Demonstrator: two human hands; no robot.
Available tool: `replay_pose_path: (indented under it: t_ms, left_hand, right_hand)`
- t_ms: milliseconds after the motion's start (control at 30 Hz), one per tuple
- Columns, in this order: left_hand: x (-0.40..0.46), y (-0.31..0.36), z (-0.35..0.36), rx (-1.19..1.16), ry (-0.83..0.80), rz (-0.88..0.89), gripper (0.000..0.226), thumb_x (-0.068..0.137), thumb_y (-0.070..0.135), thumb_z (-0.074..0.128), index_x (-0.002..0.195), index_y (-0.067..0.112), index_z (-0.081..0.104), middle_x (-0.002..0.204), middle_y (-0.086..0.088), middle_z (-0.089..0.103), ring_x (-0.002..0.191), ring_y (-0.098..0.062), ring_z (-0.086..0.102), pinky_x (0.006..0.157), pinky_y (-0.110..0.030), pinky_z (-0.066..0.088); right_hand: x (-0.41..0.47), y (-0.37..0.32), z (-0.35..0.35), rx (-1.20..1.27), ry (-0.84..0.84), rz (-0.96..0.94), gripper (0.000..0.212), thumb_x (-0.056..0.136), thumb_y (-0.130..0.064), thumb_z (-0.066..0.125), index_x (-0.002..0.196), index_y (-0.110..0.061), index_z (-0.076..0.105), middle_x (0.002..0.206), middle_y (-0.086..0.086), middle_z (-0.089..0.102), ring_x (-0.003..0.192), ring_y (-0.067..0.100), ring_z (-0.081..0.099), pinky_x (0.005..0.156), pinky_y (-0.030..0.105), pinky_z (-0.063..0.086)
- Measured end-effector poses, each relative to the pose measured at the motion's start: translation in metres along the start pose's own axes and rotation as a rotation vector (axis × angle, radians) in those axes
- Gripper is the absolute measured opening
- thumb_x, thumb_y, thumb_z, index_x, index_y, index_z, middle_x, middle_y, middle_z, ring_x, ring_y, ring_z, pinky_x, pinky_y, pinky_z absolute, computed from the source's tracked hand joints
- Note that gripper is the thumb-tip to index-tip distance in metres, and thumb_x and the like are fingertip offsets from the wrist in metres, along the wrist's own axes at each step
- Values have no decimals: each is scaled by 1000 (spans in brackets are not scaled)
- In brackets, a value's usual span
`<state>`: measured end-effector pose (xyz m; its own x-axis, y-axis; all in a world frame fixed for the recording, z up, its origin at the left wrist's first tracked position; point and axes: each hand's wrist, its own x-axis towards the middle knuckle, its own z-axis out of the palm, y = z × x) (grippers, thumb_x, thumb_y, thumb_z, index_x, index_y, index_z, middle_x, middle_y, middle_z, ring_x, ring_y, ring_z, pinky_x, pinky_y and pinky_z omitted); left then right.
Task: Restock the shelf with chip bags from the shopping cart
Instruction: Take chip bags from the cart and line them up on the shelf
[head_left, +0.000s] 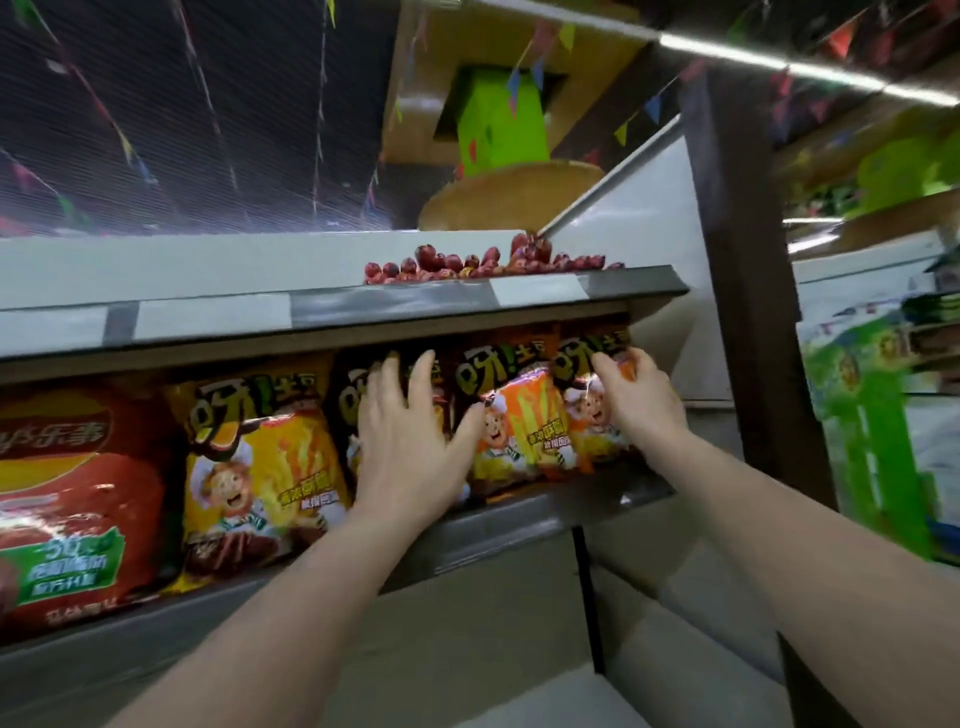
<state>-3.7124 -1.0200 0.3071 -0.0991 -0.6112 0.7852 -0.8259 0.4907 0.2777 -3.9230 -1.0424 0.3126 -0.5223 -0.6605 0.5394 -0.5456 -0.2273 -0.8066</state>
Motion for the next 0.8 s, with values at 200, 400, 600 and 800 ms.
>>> replay_pose_path:
  t_ms: [200,400,600,800]
  left_hand:
    - [35,44,40,275,-89,-203,67,95,58,25,151,23,14,156,-14,16,144,-32,10,112,-60,1]
    - [48,62,67,564,-145,-75,67,95,61,13,148,23,22,149,-13,34,139,-32,26,112,-61,-1]
    - [52,64,87,593,-217,-58,66,94,62,13,140,20,34,136,-10,48,130,-33,40,114,-57,7]
    - [54,61,95,589,-240,-72,64,95,61,15,134,17,42,125,-9,56,118,-30,50,100,-44,32]
  right_hand:
    - [44,18,-11,-35,-73,-19,69,90,-55,44,145,-15,29,147,16,35,135,35,33,110,46,28]
    - [68,21,5,-47,-187,25,73,89,-53,45,146,-12,25,147,19,29,137,37,27,112,48,25]
    - [63,25,28,-146,-172,18,77,90,-56,41,146,-9,18,150,17,23,134,37,31,108,48,30]
    - [61,28,34,-206,-143,-1,68,92,-52,40,140,-7,28,146,18,26,131,36,32,104,47,32]
